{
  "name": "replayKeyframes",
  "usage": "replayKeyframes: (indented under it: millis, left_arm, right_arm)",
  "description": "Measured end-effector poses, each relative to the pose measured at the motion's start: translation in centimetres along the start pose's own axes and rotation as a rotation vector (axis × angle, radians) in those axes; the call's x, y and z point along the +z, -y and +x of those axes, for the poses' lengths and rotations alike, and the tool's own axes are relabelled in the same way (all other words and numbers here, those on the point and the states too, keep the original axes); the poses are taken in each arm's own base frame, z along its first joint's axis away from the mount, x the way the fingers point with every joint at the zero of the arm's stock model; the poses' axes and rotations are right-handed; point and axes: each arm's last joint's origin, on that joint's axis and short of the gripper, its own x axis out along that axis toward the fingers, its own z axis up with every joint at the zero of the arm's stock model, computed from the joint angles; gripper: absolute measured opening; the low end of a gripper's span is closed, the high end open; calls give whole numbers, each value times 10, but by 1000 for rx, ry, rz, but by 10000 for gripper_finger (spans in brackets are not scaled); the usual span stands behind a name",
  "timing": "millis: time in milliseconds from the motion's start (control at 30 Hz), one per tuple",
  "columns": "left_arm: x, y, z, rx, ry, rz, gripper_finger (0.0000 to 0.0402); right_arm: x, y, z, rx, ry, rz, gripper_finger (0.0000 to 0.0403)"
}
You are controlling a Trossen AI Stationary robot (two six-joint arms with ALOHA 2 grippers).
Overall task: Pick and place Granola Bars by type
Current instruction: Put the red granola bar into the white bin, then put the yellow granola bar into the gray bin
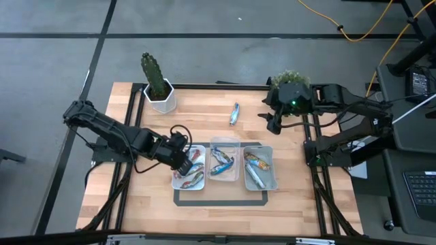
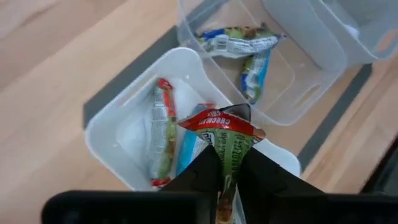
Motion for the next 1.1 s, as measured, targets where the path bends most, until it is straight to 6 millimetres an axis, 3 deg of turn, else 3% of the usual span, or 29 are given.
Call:
replayKeyframes:
  millis: [400,600,833,1100]
  left_arm:
    - [-2,-1,2,-11,-35,43,169]
    - [-3,-1,-2,-27,-33,46,195]
    - [1,-6,-14,-37,45,83,189]
    - [6,-15,-32,-54,120,130,186]
  right_arm:
    - [1,0,0,1,7,27,263]
    - [8,-2,11,8,102,129,263]
    - [8,6,71,-33,256,273,263]
    - [-24,36,151,-190,141,531,281]
